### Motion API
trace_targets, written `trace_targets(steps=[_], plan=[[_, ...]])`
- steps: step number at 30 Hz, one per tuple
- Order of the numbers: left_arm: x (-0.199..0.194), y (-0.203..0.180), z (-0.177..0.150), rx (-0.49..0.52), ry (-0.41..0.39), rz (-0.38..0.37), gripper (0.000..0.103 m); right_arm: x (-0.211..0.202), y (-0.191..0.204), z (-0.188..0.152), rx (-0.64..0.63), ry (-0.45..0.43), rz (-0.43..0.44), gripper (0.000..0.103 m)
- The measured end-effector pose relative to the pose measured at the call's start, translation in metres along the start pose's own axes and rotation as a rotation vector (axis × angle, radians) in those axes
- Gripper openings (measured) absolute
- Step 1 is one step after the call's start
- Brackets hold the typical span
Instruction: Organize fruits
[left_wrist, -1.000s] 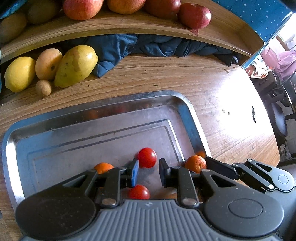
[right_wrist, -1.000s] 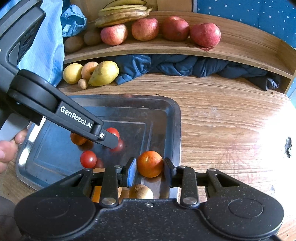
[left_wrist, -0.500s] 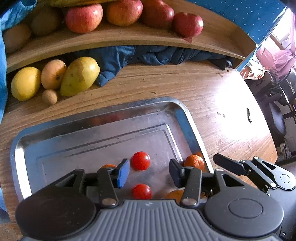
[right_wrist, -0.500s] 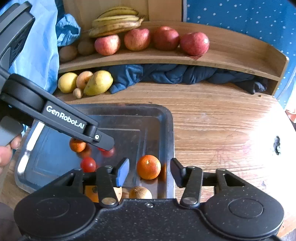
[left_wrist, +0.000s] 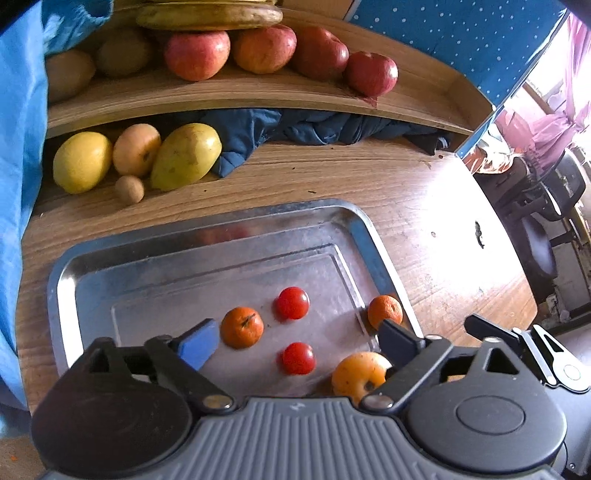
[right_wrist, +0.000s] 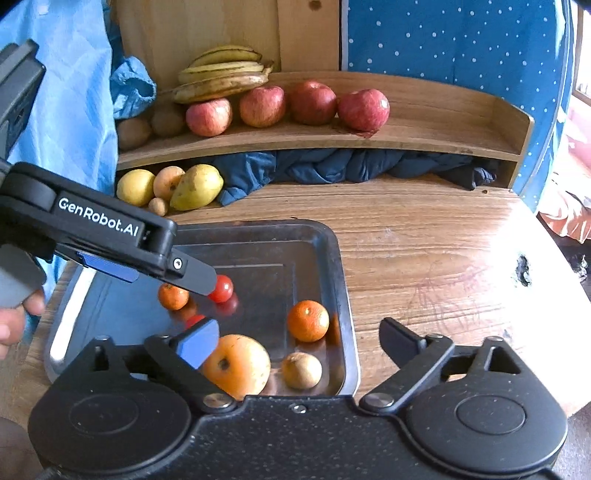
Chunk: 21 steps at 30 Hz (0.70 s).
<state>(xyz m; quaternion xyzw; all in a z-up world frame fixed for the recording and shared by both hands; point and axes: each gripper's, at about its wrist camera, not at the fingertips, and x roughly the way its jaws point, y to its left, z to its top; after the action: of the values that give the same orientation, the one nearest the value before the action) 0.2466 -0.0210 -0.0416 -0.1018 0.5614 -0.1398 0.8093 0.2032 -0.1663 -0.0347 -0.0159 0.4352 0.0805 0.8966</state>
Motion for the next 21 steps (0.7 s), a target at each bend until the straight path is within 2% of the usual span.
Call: trace_targets(steps=[3, 9, 21], plan=[[-0.007, 0.005, -0.003, -0.003, -0.018, -0.01, 0.101, -0.01, 0.004, 0.0, -0.007, -0.013, -0.002, 0.102], [-0.021, 0.019, -0.01, -0.031, -0.053, -0.003, 0.102, -0.016, 0.011, 0.002, -0.053, -0.006, 0.009, 0.102], [-0.04, 0.048, -0.06, -0.142, -0.016, 0.112, 0.102, -0.021, 0.008, -0.013, -0.104, 0.039, 0.088, 0.102]])
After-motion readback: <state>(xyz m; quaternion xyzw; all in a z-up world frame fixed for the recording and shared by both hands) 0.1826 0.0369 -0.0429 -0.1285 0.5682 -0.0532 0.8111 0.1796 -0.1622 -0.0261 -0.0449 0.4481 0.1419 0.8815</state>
